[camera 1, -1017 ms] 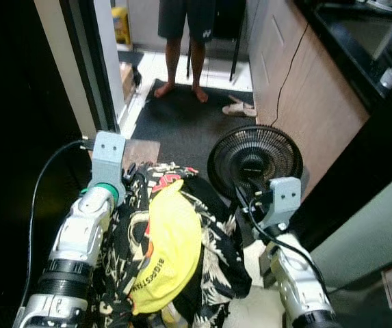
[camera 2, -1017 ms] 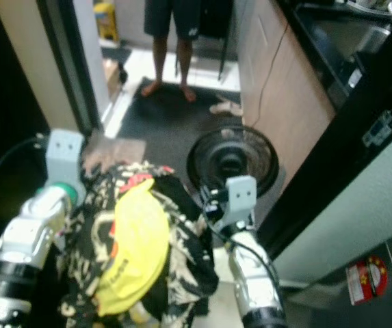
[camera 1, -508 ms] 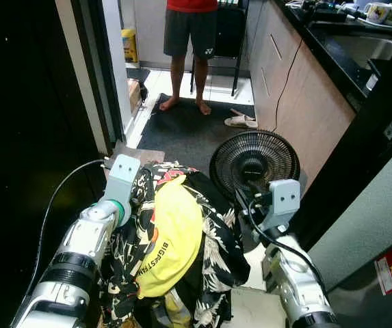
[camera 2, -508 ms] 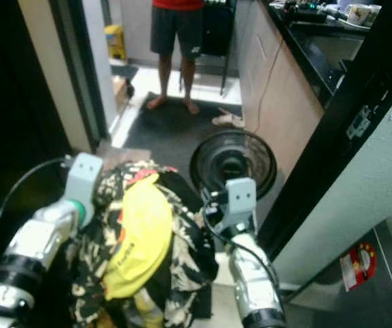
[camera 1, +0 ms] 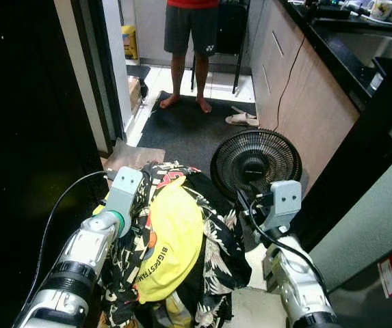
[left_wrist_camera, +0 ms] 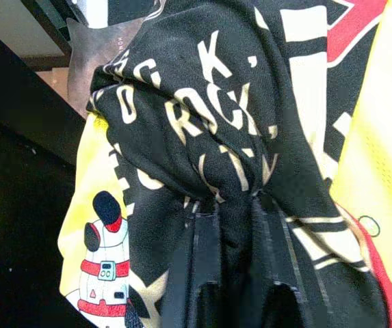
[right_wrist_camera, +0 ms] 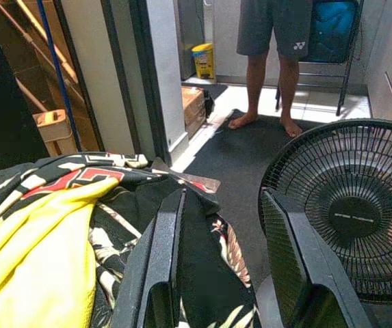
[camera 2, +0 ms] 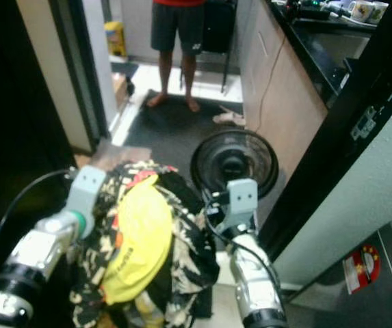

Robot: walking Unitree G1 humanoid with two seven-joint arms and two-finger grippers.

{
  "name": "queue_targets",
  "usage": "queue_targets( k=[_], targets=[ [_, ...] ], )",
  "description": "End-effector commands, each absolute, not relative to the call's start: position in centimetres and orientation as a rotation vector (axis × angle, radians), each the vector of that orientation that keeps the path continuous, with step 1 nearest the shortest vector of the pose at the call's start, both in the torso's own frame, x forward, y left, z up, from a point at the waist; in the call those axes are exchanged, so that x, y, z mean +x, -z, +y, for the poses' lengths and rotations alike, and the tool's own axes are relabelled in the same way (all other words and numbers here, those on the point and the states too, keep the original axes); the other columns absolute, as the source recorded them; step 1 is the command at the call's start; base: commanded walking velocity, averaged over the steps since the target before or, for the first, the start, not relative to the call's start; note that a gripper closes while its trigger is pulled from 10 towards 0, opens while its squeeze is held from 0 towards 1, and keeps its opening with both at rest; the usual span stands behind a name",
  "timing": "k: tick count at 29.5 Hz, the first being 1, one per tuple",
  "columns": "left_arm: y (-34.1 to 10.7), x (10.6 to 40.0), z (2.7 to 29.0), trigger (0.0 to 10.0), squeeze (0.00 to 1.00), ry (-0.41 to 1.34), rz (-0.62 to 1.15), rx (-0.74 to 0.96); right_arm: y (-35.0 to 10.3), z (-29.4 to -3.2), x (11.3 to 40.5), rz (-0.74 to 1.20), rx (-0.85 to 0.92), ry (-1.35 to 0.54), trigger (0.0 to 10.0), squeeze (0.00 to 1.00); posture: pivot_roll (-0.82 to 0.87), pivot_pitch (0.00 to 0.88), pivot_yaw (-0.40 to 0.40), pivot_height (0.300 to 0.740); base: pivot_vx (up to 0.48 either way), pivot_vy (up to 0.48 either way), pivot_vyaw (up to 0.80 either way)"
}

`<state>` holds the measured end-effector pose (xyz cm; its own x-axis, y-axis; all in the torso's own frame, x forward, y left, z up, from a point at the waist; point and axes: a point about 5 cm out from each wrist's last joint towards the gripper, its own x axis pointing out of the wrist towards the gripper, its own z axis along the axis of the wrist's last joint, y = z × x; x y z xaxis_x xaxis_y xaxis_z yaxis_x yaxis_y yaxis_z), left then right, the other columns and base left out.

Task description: Clothes washing

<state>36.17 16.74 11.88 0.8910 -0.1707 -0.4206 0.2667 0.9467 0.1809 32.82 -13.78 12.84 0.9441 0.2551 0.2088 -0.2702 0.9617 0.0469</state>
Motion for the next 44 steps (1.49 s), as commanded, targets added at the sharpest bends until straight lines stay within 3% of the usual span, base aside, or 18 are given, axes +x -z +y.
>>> queue_targets(
  k=[1, 4, 6, 7, 12, 13, 15, 17, 18, 19, 25, 31, 44],
  targets=[
    [-10.2, 35.4, 17.0, 0.0, 0.00, 0.225, 0.482, 0.245, -12.5, -14.0, 32.7, -0.194, 0.085, -0.255, 10.0, 0.00, 0.00, 0.099, 0.017, 0.740, 0.000, 0.000, 0.00],
    [-10.9, 35.6, 16.9, 0.0, 0.00, 0.218, 0.443, 0.239, -12.7, -14.1, 32.7, -0.204, 0.088, -0.249, 10.0, 0.00, 0.00, 0.097, 0.019, 0.740, 0.000, 0.000, 0.00],
    [-12.6, 35.8, 16.5, 0.0, 0.00, 0.219, 0.334, 0.223, -13.2, -14.1, 32.8, -0.220, 0.091, -0.245, 10.0, 0.00, 0.00, 0.097, 0.019, 0.740, 0.000, 0.000, 0.00],
    [-14.8, 36.0, 16.1, 0.0, 0.00, 0.218, 0.193, 0.199, -13.6, -14.1, 32.9, -0.234, 0.093, -0.245, 10.0, 0.00, 0.00, 0.097, 0.019, 0.740, 0.000, 0.000, 0.00],
    [-17.2, 36.0, 15.7, 0.0, 0.00, 0.214, 0.037, 0.173, -14.0, -14.1, 32.9, -0.250, 0.095, -0.244, 10.0, 0.00, 0.00, 0.097, 0.019, 0.740, 0.000, 0.000, 0.00],
    [-20.4, 35.7, 15.0, 10.0, 0.00, 0.238, -0.111, 0.090, -14.9, -14.0, 33.0, -0.282, 0.100, -0.249, 10.0, 0.00, 0.00, 0.096, 0.019, 0.740, 0.000, 0.000, 0.00],
    [-20.4, 35.7, 15.0, 10.0, 0.00, 0.238, -0.111, 0.090, -14.9, -14.0, 33.0, -0.282, 0.100, -0.249, 10.0, 0.00, 0.00, 0.096, 0.019, 0.740, 0.000, 0.000, 0.00],
    [-27.8, 33.9, 12.8, 10.0, 0.00, 0.337, -0.440, 0.030, -18.2, -13.5, 33.2, -0.394, 0.115, -0.265, 10.0, 0.00, 0.00, 0.092, 0.015, 0.740, 0.000, 0.000, 0.00],
    [-27.8, 33.9, 12.8, 10.0, 0.00, 0.337, -0.440, 0.030, -18.2, -13.5, 33.2, -0.394, 0.115, -0.265, 10.0, 0.00, 0.00, 0.092, 0.015, 0.740, 0.000, 0.000, 0.00],
    [-31.1, 32.5, 11.5, 10.0, 0.00, 0.390, -0.586, 0.030, -19.9, -13.2, 33.3, -0.452, 0.120, -0.271, 10.0, 0.00, 0.00, 0.092, 0.015, 0.740, 0.000, 0.000, 0.00],
    [-35.9, 30.2, 9.7, 10.0, 0.00, 0.480, -0.764, 0.014, -23.2, -12.9, 33.1, -0.563, 0.132, -0.275, 10.0, 0.00, 0.00, 0.080, 0.018, 0.740, 0.000, 0.000, 0.00],
    [-37.1, 29.3, 9.1, 10.0, 0.00, 0.586, -0.750, -0.160, -25.3, -13.3, 32.7, -0.641, 0.152, -0.259, 10.0, 0.00, 0.00, 0.072, 0.023, 0.740, 0.000, 0.000, 0.00],
    [-35.4, 29.6, 9.5, 10.0, 0.00, 0.598, -0.653, -0.172, -26.1, -14.0, 32.6, -0.647, 0.195, -0.222, 10.0, 0.00, 0.00, 0.058, 0.028, 0.740, 0.000, 0.000, -0.66]
  ],
)
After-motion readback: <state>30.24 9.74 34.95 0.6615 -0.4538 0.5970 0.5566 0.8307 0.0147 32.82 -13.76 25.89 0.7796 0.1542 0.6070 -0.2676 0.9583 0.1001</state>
